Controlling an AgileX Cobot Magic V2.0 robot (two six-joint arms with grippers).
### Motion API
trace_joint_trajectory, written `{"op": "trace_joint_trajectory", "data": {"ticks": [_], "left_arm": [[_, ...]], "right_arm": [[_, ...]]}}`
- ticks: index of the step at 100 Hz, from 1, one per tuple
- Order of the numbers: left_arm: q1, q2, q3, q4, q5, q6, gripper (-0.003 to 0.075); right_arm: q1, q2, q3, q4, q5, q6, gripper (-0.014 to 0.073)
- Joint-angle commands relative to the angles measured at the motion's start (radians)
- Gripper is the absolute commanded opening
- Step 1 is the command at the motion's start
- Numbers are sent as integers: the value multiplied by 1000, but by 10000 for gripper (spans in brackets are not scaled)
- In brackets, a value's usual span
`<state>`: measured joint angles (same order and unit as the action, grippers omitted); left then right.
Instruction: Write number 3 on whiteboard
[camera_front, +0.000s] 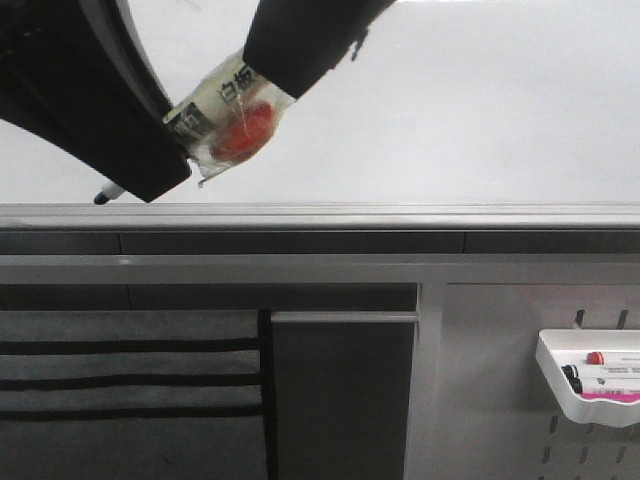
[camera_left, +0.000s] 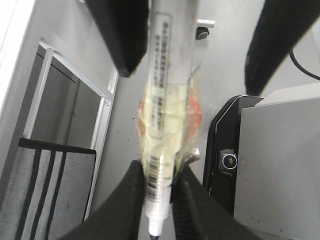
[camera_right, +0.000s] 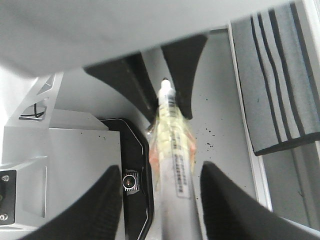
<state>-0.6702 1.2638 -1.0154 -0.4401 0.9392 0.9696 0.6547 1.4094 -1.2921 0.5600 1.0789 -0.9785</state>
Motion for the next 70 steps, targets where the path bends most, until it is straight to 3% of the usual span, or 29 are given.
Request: {"op": "trace_joint_trajectory", "data": {"ticks": [1, 25, 48, 58, 70], "left_arm": [[-10, -25, -33, -40, -35, 3, 6], [-10, -25, -33, -40, -35, 3, 6], [-10, -25, -33, -40, -40, 3, 22], [-8, -28, -33, -40, -44, 3, 112], [-8, -43, -33, -38, -98, -12, 291]], "right_arm": [[2, -24, -32, 46, -26, -11, 235], [2, -24, -32, 46, -22, -11, 57], [2, -24, -32, 44, -24, -11, 1], [2, -24, -32, 44, -29, -11, 1], [2, -38, -32, 30, -51, -11, 1]]}}
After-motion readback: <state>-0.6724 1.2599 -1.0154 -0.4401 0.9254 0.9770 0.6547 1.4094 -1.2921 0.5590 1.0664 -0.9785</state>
